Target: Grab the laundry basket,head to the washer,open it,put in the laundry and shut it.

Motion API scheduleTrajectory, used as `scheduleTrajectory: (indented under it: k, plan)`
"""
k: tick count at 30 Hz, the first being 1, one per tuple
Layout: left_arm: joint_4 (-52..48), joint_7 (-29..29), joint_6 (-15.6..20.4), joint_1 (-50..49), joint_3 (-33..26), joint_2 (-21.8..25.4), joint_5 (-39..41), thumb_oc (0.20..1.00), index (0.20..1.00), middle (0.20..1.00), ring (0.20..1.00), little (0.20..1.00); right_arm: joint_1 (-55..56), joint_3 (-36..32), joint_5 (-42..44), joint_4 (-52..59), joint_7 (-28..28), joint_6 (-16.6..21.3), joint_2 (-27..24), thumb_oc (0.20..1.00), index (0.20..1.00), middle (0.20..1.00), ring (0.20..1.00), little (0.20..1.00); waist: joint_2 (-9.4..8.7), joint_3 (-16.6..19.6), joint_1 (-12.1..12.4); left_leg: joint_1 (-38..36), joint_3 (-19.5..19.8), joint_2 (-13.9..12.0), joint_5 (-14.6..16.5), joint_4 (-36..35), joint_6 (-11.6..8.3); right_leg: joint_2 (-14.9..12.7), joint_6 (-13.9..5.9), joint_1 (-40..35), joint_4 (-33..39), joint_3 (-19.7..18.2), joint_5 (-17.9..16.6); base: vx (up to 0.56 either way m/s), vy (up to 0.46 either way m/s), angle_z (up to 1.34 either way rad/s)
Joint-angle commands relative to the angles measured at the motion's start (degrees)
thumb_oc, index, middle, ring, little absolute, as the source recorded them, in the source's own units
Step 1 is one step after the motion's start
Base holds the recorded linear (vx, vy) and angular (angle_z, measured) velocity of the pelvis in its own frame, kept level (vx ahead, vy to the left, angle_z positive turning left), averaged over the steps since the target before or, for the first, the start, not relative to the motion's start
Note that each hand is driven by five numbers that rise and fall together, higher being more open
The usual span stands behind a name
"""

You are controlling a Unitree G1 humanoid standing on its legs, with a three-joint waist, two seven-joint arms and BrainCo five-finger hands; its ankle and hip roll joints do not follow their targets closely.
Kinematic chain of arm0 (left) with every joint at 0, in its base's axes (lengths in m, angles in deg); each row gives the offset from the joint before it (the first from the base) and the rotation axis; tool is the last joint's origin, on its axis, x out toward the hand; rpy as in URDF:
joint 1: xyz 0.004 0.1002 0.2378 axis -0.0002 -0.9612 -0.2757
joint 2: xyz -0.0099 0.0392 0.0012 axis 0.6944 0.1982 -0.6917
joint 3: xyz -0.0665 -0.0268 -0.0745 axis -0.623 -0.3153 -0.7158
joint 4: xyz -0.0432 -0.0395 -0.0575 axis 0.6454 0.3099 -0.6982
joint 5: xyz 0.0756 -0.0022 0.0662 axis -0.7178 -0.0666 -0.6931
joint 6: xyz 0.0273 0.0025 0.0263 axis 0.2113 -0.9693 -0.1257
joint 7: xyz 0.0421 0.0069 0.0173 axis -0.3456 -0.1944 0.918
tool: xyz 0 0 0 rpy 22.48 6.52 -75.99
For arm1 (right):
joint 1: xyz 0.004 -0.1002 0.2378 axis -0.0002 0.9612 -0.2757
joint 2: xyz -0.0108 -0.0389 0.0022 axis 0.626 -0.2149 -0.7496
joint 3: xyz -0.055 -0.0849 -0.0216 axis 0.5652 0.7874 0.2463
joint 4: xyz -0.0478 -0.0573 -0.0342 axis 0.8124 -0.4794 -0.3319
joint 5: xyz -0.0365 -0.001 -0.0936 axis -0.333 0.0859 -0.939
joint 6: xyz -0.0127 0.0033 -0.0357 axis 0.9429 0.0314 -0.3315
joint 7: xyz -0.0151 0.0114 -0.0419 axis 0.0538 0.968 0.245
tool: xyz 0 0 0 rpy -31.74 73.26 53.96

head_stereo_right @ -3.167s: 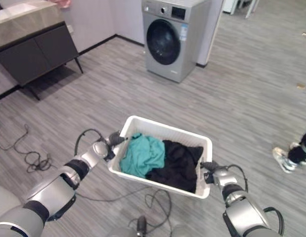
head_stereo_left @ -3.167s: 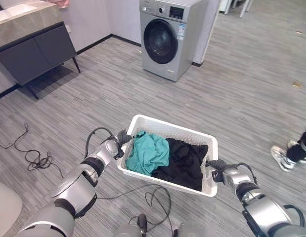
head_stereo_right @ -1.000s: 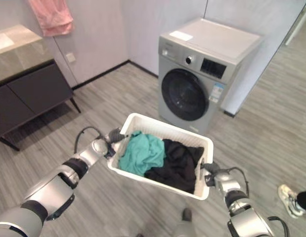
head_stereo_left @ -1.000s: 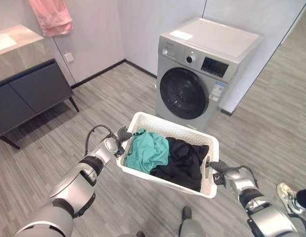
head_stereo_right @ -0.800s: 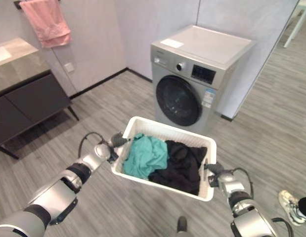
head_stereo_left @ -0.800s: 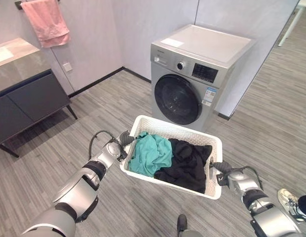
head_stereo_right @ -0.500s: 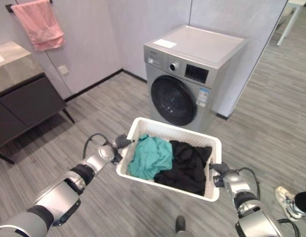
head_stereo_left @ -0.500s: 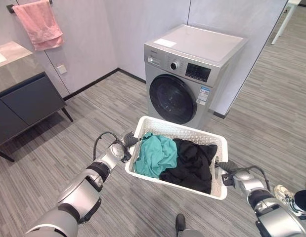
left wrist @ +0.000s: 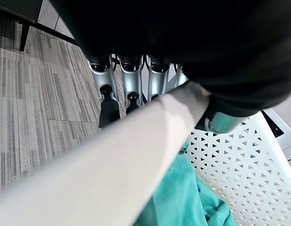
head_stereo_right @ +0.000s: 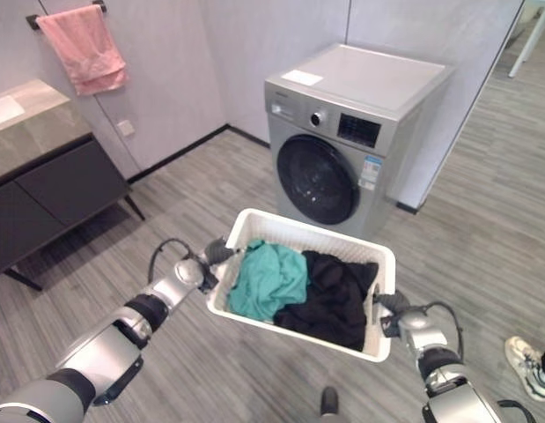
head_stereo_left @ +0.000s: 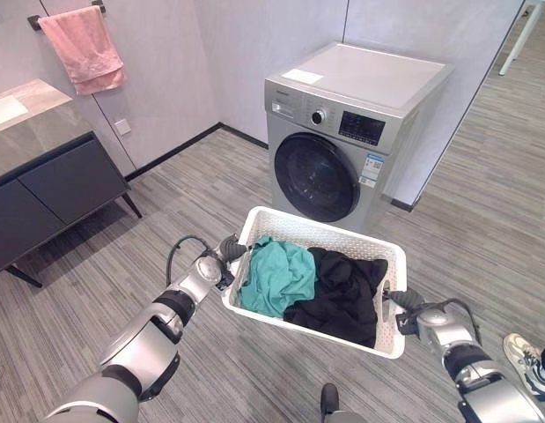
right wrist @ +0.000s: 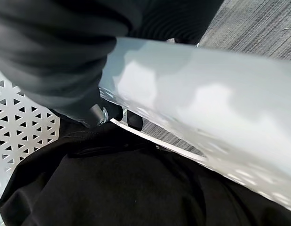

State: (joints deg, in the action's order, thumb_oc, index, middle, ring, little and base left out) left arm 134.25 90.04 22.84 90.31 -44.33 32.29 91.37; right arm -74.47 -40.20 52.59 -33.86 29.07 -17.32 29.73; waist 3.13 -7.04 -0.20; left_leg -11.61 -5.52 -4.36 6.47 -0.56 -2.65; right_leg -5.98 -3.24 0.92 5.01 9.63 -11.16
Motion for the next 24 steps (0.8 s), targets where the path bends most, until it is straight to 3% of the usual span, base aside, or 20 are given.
scheduleTrajectory:
  k: [1, 16, 17, 24]
  plan:
    - [4.88, 2.41, 1.74, 4.85, -2.53, 4.20, -0.51, 0.200, 0.200, 0.200, 0.200, 0.200, -1.47, -3.54, 2.08, 3.80, 2.37, 7.36, -1.33, 0.200, 0.200, 0.200, 0.200, 0.200, -3.41, 2.67, 0.18, 4.19, 0.60, -1.79, -3.62, -0.80, -2.38, -6.41, -7.70, -7.56, -3.67, -1.53, 10.85, -0.01, 0.001, -0.03]
    - [4.06, 2.39, 1.99, 4.82, -2.86, 4.12, 0.04, 0.200, 0.200, 0.200, 0.200, 0.200, -0.38, -4.36, 2.17, 4.94, 2.59, 7.48, -1.97, 0.200, 0.200, 0.200, 0.200, 0.200, -3.26, 2.73, -0.50, 3.51, -0.12, -2.09, -3.63, -1.38, -2.37, -6.01, -7.74, -7.34, -3.35, -2.13, 10.78, -0.01, -0.004, -0.03]
    - [-5.33, 6.23, -1.03, 6.42, -0.33, -1.73, -11.46, 0.200, 0.200, 0.200, 0.200, 0.200, -2.84, -2.69, -1.14, -18.18, -1.82, 3.90, 10.75, 0.200, 0.200, 0.200, 0.200, 0.200, -3.36, 0.17, -3.03, -2.55, -3.35, 2.57, 7.30, 0.40, 0.07, -13.47, -10.68, 8.59, -5.39, 7.34, -2.85, 0.00, 0.000, 0.00]
    - [-5.04, 6.17, -0.92, 5.30, -0.82, -2.10, -10.84, 0.200, 0.200, 0.200, 0.200, 0.200, -4.07, -1.59, -2.36, -17.88, -2.04, 3.91, 10.77, 0.200, 0.200, 0.200, 0.200, 0.200, -3.52, 0.49, -2.95, -2.98, -3.32, 2.29, 7.14, 0.06, -0.07, -13.15, -10.60, 8.58, -5.07, 7.64, -2.97, 0.01, -0.009, -0.11]
